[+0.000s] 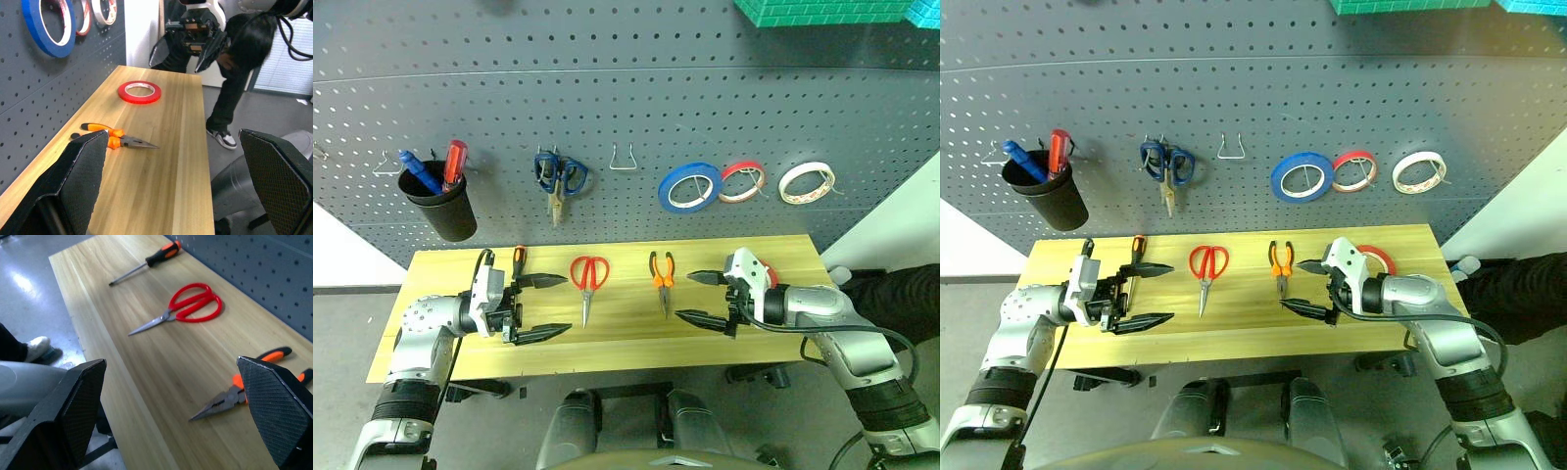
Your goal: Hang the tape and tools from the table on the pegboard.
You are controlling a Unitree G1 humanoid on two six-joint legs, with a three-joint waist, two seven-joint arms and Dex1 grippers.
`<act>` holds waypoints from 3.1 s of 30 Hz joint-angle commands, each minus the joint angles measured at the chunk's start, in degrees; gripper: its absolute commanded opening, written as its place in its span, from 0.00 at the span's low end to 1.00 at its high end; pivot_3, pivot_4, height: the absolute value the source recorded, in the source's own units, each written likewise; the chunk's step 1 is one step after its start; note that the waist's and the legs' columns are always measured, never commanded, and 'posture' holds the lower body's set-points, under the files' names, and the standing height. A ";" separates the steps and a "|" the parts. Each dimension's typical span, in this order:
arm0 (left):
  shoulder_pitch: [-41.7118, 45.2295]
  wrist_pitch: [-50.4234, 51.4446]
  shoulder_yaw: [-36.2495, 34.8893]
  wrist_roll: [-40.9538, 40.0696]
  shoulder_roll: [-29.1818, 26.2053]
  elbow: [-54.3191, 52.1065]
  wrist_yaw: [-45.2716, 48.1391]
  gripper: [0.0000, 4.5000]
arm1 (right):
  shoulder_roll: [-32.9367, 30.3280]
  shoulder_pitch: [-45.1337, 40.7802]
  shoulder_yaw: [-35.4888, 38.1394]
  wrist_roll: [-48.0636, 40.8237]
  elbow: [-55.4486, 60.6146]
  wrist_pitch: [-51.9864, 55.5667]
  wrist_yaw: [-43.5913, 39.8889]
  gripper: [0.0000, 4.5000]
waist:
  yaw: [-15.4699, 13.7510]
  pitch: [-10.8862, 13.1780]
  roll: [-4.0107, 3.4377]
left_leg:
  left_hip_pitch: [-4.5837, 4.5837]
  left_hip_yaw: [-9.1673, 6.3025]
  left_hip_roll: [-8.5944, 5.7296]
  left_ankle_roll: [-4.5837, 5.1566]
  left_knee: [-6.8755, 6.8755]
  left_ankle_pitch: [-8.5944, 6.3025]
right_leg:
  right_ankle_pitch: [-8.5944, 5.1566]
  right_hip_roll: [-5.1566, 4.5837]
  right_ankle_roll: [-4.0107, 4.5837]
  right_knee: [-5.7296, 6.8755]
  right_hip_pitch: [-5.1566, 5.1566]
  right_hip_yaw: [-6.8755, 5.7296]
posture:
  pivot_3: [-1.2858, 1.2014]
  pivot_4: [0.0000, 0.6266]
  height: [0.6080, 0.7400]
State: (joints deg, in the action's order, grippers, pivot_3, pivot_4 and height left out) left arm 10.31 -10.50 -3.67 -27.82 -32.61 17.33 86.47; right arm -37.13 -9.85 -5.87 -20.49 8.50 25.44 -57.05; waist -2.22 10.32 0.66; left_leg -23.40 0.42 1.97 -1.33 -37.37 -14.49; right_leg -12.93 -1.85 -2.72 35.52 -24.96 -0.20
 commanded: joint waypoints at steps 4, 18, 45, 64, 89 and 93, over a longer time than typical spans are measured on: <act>-1.29 0.55 -0.28 -0.42 -0.84 -3.35 -0.10 0.99 | 1.22 -0.53 0.21 -0.31 0.69 -0.16 1.03 1.00 | 0.02 0.02 0.01 | 0.00 0.13 0.04 0.00 0.03 0.00 | -0.01 0.08 -0.01 0.01 -0.04 0.00 | 0.54 0.28 1.00; -0.72 0.45 1.81 3.60 1.23 -6.87 -6.93 0.99 | 1.15 -3.57 0.28 2.33 -4.73 -0.66 0.82 1.00 | -0.01 0.02 0.00 | 0.01 0.27 0.02 0.00 0.03 0.00 | 0.02 0.11 -0.01 0.02 -0.05 0.05 | 0.53 0.21 1.00; 16.24 -4.68 14.21 18.66 9.53 12.39 -12.88 0.99 | -2.18 -18.52 -3.94 15.98 -25.21 8.78 6.58 1.00 | 3.34 1.05 0.37 | 0.10 0.64 0.03 0.01 -0.66 0.01 | 0.11 0.23 -0.19 0.63 -0.13 0.61 | 0.50 0.38 1.00; 19.34 10.29 18.94 26.05 13.17 2.05 -26.77 0.99 | 5.23 -34.01 -8.83 25.91 -54.65 1.28 10.54 1.00 | 3.27 5.27 0.38 | -0.07 0.86 -0.01 0.18 -0.55 -0.08 | 0.26 0.22 -0.38 0.72 -0.44 0.99 | 0.52 0.48 1.00; 21.97 12.68 19.44 27.83 12.74 3.53 -31.31 1.00 | 9.62 -41.24 -12.75 34.72 -73.72 0.46 9.75 0.15 | 3.29 5.29 0.44 | -0.05 0.98 -0.04 0.18 -0.64 -0.07 | 0.50 0.20 -0.78 0.73 -0.42 1.07 | 0.52 0.35 1.00; 20.26 12.42 18.30 24.39 12.92 -0.14 -29.32 1.00 | 8.21 -39.70 -10.73 32.78 -69.05 0.67 7.11 0.15 | 3.25 5.29 0.44 | -0.05 1.00 -0.05 0.18 -0.64 -0.07 | 0.51 0.19 -0.79 0.71 -0.42 1.08 | 0.52 0.34 1.00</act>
State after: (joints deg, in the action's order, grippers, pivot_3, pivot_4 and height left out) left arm 31.21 2.26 15.98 -0.83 -19.93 20.90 56.16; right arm -28.14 -51.26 -17.45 13.05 -62.46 25.58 -48.20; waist 1.03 15.61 1.11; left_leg -23.47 1.42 1.93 -1.16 -38.01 -14.56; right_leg -12.42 -1.67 -3.51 36.22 -25.38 0.88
